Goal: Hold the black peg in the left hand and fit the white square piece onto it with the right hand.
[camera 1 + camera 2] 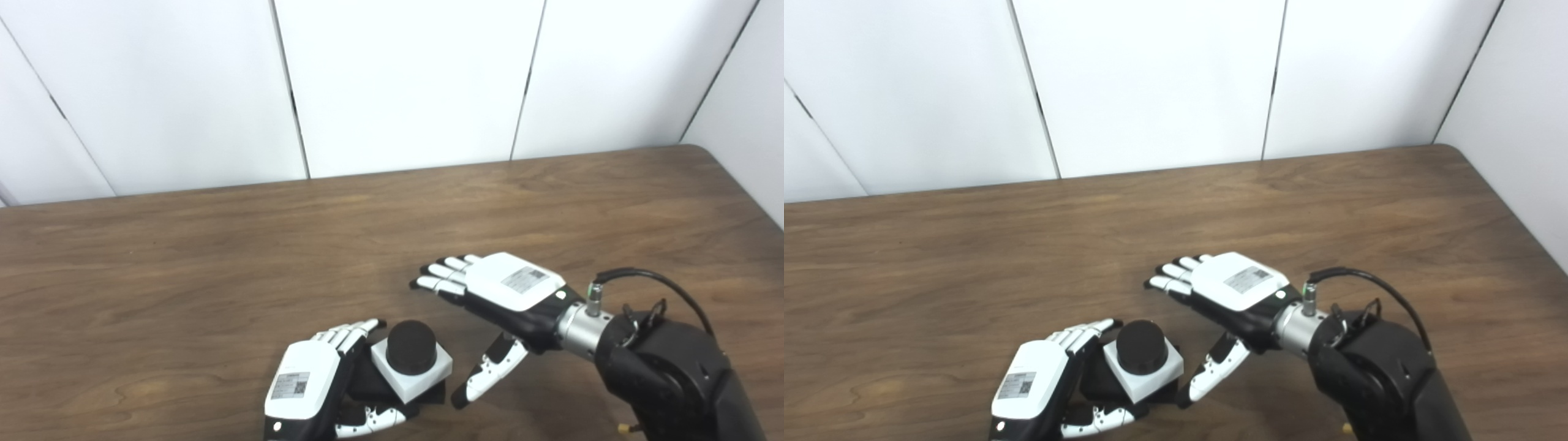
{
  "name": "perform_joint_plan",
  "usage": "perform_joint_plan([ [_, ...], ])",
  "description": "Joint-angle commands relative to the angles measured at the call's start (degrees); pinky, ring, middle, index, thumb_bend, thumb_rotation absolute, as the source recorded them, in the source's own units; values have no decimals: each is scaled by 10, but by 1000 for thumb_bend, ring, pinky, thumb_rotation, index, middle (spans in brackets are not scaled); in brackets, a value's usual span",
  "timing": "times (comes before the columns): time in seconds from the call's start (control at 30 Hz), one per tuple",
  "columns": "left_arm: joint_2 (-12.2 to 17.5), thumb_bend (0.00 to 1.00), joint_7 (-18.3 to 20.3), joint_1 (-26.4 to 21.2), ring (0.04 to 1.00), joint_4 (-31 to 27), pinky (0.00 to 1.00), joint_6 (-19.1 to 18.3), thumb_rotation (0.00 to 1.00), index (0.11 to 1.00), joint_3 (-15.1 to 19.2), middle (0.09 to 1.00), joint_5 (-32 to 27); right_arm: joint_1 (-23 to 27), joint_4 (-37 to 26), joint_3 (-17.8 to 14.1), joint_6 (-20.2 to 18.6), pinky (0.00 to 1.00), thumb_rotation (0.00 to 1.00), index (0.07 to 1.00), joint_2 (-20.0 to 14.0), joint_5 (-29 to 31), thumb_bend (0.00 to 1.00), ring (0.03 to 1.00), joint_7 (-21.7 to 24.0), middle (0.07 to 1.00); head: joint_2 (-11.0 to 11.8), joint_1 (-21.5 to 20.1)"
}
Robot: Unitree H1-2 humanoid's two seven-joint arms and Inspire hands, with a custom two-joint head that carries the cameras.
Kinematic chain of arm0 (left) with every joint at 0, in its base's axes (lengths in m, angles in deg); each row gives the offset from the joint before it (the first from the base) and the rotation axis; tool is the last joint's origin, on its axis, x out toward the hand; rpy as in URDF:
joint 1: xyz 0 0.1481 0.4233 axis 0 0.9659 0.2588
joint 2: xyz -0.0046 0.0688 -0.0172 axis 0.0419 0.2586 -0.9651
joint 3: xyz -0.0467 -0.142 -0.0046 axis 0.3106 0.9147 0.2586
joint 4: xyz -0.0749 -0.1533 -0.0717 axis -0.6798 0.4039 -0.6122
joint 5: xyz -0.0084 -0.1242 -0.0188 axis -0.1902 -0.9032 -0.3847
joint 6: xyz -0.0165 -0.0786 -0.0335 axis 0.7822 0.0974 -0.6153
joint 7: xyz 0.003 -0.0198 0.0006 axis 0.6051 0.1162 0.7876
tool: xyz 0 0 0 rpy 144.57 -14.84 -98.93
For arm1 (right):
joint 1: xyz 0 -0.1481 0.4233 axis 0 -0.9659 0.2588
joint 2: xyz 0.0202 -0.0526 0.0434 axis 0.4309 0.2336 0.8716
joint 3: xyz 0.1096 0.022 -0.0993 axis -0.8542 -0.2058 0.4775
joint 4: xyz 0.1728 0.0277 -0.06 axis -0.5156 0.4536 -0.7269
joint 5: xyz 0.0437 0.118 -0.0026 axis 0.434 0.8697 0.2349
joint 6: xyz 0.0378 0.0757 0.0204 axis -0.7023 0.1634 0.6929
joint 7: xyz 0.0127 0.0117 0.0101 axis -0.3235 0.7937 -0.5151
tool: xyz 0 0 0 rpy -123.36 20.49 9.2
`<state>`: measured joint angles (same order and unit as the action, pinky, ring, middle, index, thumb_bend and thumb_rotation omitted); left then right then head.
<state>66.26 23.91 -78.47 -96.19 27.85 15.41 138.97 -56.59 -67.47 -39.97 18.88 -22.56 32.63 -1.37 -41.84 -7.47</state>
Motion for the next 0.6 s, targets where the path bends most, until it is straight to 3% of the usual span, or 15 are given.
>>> perform_joint_plan([
  [0.0,18,994,30,6,866,23,832,-9,601,964,8,898,-12,17,-9,-7,-6,1000,639,960,-4,4,968,1000,-21,989,-1,-1],
  [0.2,44,1000,33,-9,952,3,905,32,604,1000,39,983,-79,29,4,-6,-6,1000,646,965,2,2,972,1000,-32,988,6,3],
  [0.37,63,1000,63,-13,998,-40,963,29,628,1000,88,1000,-138,37,21,-7,-10,1000,639,960,5,5,972,1000,-49,979,16,6],
  [0.47,66,1000,66,-13,989,-50,916,28,622,1000,122,1000,-172,37,34,-13,-17,1000,622,957,9,19,956,1000,-66,974,22,5],
  [0.57,50,1000,44,-8,979,-41,853,27,619,1000,170,1000,-236,25,61,-37,-42,1000,654,958,22,70,902,1000,-101,975,33,2],
])
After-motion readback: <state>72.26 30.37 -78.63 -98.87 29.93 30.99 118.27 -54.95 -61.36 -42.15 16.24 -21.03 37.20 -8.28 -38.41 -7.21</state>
